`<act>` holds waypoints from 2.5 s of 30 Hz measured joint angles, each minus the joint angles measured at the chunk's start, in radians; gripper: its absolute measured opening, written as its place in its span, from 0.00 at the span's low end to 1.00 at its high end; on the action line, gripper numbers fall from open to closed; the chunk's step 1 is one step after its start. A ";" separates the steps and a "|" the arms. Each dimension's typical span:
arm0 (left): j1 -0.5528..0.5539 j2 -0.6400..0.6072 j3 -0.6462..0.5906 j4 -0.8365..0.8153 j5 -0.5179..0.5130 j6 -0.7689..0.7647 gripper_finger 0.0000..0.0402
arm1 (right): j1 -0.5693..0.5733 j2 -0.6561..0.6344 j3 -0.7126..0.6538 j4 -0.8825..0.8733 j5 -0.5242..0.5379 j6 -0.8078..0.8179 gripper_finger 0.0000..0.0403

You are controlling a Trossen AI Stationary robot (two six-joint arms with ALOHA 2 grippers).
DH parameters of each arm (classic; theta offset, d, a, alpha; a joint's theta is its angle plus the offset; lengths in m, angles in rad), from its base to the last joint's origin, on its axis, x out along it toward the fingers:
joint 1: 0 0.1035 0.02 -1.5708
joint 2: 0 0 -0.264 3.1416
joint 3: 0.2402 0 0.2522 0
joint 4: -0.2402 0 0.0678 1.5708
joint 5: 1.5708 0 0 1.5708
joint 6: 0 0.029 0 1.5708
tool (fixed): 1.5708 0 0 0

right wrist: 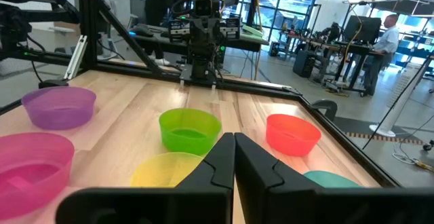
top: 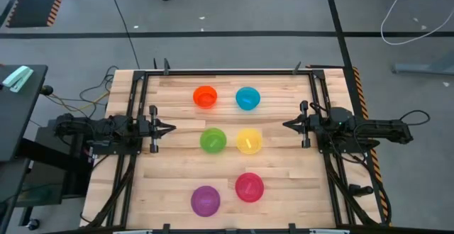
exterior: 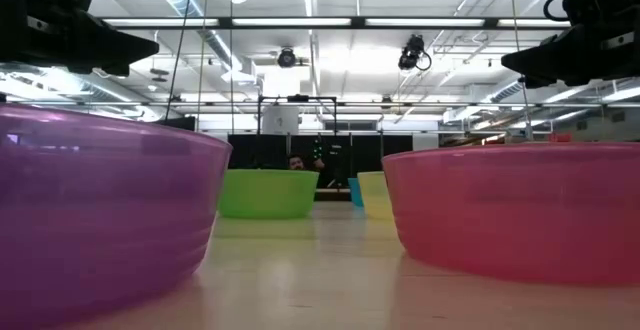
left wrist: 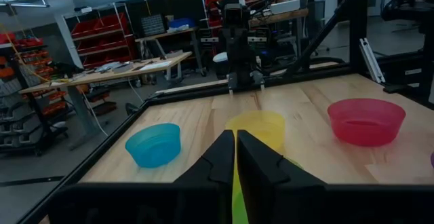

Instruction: Nest bowls inside each other

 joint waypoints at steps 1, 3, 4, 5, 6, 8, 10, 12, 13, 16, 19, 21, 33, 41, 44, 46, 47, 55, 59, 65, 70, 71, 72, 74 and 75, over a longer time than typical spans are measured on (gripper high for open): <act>0.000 0.000 0.000 0.000 0.000 0.000 0.06 | 0.000 0.000 0.000 0.000 0.000 0.000 0.04; 0.000 0.000 0.000 0.000 0.000 0.000 0.07 | 0.000 0.000 0.000 0.000 0.000 0.000 0.04; 0.000 0.000 0.000 0.000 0.000 0.000 0.07 | 0.000 0.000 0.000 0.000 0.000 0.000 0.04; 0.000 0.000 0.000 0.000 0.000 0.000 0.07 | 0.000 0.000 0.000 0.000 0.000 0.000 0.04; 0.000 0.000 0.000 0.000 0.000 0.000 0.08 | 0.000 0.000 0.000 0.000 0.000 0.000 0.04; 0.000 0.000 0.000 0.000 0.000 0.000 0.09 | 0.000 0.000 0.000 0.000 0.000 0.000 0.04; 0.000 0.000 0.000 0.000 0.000 0.000 0.09 | 0.000 0.000 0.000 0.000 0.000 0.000 0.04; 0.000 0.000 0.000 0.000 0.000 0.000 0.09 | 0.000 0.000 0.000 0.000 0.000 0.000 0.04; 0.000 0.000 0.000 0.000 0.000 0.000 0.08 | 0.000 0.000 0.000 0.000 0.000 0.000 0.04; 0.000 0.000 0.000 0.000 0.000 0.000 0.07 | 0.000 0.000 0.000 0.000 0.000 0.000 0.04; 0.000 0.000 0.000 0.000 0.000 0.000 0.06 | 0.000 0.000 0.000 0.000 0.000 0.000 0.04; 0.000 0.000 0.000 0.000 0.000 0.000 0.06 | 0.000 0.000 0.000 0.000 0.000 0.000 0.04; 0.000 0.000 0.000 0.021 0.001 -0.002 0.09 | 0.000 0.000 0.000 0.000 0.000 0.000 0.04; 0.000 0.000 0.000 0.081 0.000 -0.282 0.06 | 0.000 0.000 0.000 0.009 -0.001 0.024 0.04; 0.000 0.000 0.000 0.079 0.001 -0.288 0.06 | 0.000 0.000 0.000 0.030 -0.001 0.214 0.04; 0.000 0.000 0.000 0.079 0.001 -0.288 0.06 | 0.000 0.000 0.000 0.055 0.000 0.318 0.04; 0.000 0.000 0.000 0.079 0.001 -0.286 0.07 | 0.000 0.000 0.000 0.077 0.000 0.341 0.04; 0.002 0.000 0.000 0.082 -0.090 -0.292 0.07 | -0.008 0.001 0.003 0.278 0.093 0.447 0.04; 0.002 0.000 0.000 0.078 -0.274 -0.289 0.05 | -0.037 0.035 0.068 0.149 0.259 0.546 0.04; 0.059 0.000 0.035 0.050 -0.381 -0.268 0.05 | -0.101 0.244 0.235 -0.081 0.289 0.629 0.04; 0.136 0.000 0.104 -0.044 -0.382 -0.296 0.09 | -0.175 0.514 0.413 -0.166 0.288 0.591 0.10; 0.152 0.000 0.119 -0.071 -0.382 -0.317 0.10 | -0.193 0.575 0.458 -0.190 0.288 0.574 0.12; 0.167 0.000 0.131 -0.102 -0.380 -0.335 0.10 | -0.211 0.633 0.499 -0.214 0.288 0.561 0.14; 0.193 0.001 0.153 -0.170 -0.374 -0.378 0.11 | -0.249 0.750 0.583 -0.247 0.288 0.544 0.19; 0.205 0.004 0.163 -0.199 -0.372 -0.399 0.12 | -0.268 0.805 0.622 -0.263 0.287 0.536 0.22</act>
